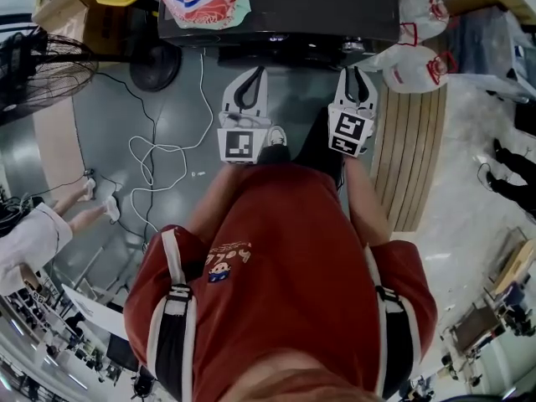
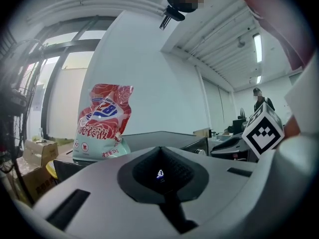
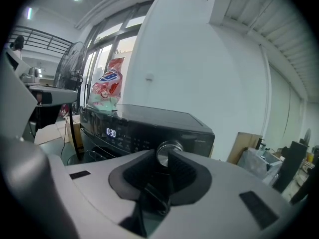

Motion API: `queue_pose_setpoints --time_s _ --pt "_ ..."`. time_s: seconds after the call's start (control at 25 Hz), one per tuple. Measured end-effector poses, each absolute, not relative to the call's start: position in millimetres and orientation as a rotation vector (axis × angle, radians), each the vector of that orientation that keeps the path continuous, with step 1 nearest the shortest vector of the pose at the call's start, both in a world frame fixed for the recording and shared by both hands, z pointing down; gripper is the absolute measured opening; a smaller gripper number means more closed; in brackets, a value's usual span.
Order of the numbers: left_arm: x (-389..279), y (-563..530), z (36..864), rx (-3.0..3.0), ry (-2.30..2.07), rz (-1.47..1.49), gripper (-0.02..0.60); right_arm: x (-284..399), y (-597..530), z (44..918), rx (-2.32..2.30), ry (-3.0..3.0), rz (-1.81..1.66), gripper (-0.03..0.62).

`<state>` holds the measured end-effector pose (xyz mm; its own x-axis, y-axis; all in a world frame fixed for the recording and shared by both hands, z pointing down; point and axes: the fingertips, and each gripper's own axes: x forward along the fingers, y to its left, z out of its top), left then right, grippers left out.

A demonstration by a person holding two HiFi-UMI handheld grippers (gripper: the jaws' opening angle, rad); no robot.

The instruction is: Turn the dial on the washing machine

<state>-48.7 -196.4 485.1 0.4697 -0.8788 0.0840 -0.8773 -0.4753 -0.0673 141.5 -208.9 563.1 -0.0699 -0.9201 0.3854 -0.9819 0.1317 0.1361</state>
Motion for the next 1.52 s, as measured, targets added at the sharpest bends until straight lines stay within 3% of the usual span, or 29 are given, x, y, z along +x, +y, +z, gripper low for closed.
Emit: queue_pose_setpoints --time_s 0.32,0.56,1.52 --pt "-44.5 -192.7 496.2 -2.685 1.636 -0.182 0.009 148.7 -231.2 579.2 1.805 -2.007 0.255 0.245" --pt "-41.8 -193.6 496.2 -2.677 1.627 -0.208 0.009 156.0 -251.1 584.6 1.800 -1.959 0.204 0.303" --pt "-43.7 -197.5 500.5 -2.676 1.647 -0.220 0.009 158.4 -269.1 599.3 1.783 -1.884 0.175 0.273"
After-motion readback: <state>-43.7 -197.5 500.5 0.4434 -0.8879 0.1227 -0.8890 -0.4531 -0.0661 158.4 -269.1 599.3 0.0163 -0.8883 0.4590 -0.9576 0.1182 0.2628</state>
